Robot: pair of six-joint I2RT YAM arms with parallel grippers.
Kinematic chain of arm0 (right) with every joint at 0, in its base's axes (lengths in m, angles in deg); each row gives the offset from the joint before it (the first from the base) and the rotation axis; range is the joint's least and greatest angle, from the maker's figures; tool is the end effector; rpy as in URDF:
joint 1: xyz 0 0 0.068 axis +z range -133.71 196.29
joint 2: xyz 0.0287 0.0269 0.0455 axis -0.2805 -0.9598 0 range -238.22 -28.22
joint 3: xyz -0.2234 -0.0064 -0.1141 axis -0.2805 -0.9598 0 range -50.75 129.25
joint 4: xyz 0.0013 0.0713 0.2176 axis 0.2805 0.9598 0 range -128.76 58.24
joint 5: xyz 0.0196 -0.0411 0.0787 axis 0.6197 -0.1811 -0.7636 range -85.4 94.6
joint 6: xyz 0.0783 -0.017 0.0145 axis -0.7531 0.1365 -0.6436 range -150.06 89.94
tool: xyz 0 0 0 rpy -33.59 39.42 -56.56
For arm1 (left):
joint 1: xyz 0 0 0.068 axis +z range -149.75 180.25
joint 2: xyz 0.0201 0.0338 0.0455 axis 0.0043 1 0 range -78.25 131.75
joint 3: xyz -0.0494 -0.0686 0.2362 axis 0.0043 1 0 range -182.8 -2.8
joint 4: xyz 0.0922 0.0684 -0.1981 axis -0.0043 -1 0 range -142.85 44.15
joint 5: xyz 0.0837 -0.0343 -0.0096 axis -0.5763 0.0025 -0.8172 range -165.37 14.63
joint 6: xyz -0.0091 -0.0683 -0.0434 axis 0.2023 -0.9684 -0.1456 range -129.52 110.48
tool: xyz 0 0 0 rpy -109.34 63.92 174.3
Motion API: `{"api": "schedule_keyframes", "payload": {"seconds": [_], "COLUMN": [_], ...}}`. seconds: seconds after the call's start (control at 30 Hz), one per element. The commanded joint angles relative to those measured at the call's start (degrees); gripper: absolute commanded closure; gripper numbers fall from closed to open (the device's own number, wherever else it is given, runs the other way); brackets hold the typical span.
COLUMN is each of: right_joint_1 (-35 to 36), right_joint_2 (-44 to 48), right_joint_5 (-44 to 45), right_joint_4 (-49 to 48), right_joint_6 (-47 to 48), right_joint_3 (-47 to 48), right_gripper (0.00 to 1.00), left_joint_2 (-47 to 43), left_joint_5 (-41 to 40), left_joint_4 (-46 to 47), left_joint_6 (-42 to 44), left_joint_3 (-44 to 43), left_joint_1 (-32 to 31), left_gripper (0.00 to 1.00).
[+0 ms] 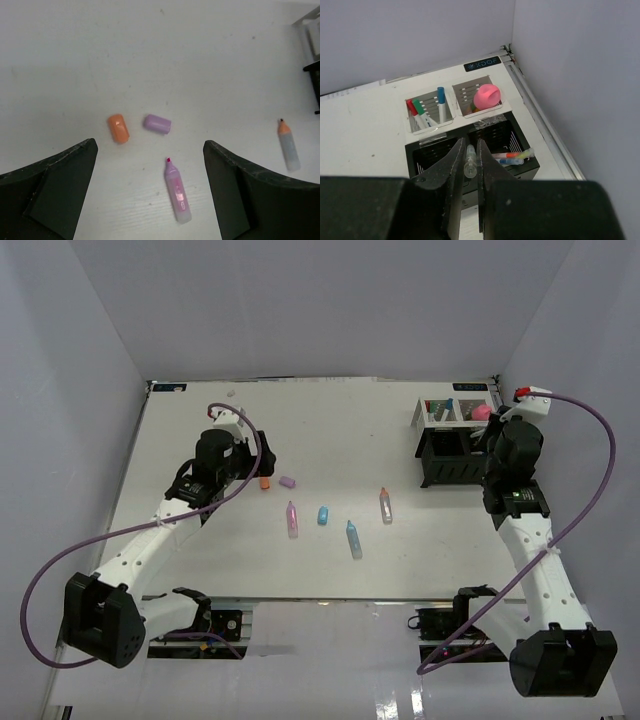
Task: Sort the stationery into containers
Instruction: Place the pen in the storage box.
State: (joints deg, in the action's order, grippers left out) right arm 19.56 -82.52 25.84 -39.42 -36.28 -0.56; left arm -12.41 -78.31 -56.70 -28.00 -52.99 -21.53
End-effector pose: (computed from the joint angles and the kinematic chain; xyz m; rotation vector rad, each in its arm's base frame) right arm 0.2336 -0.0124 0.3459 0.3245 1.5971 -0.1749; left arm 0.2511 -0.0965 0.2702 0.0264 2.0545 -0.3880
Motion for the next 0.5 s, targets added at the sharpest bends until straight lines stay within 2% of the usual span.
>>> {"api": "schedule_keyframes", "payload": {"seconds": [0.0, 0.23, 0.37, 0.47], "right_joint_1": [-1.24, -2.56, -5.81, -6.34], "right_joint_2": [-1.85, -6.69, -10.37, -11.79], "right_joint_5": [2.85, 0.65, -1.37, -2.51], "right_joint_4": [-6.63, -8.38, -8.91, -8.83], "right_joint_6": [0.42, -1.51, -2.66, -2.92], "right_joint_3": [-0.45, -2.46, -3.17, -3.0], "right_gripper": [0.92, 0.92, 0.92, 0.8], "left_joint_2": [-0.9, -0.28, 0.07, 0.42], "left_joint_5": [-1.54, -2.6, -3.12, -3.04], "left_joint_4": [-1.62, -2.68, -3.03, -3.3], "left_joint_6": [1.16, 1.69, 1.87, 1.87], "left_joint_3": [1.77, 1.5, 1.59, 1.33], "left_joint_1": [0.34, 0.42, 0.42, 0.42], "left_gripper": [0.02, 0.02, 0.02, 0.02]}}
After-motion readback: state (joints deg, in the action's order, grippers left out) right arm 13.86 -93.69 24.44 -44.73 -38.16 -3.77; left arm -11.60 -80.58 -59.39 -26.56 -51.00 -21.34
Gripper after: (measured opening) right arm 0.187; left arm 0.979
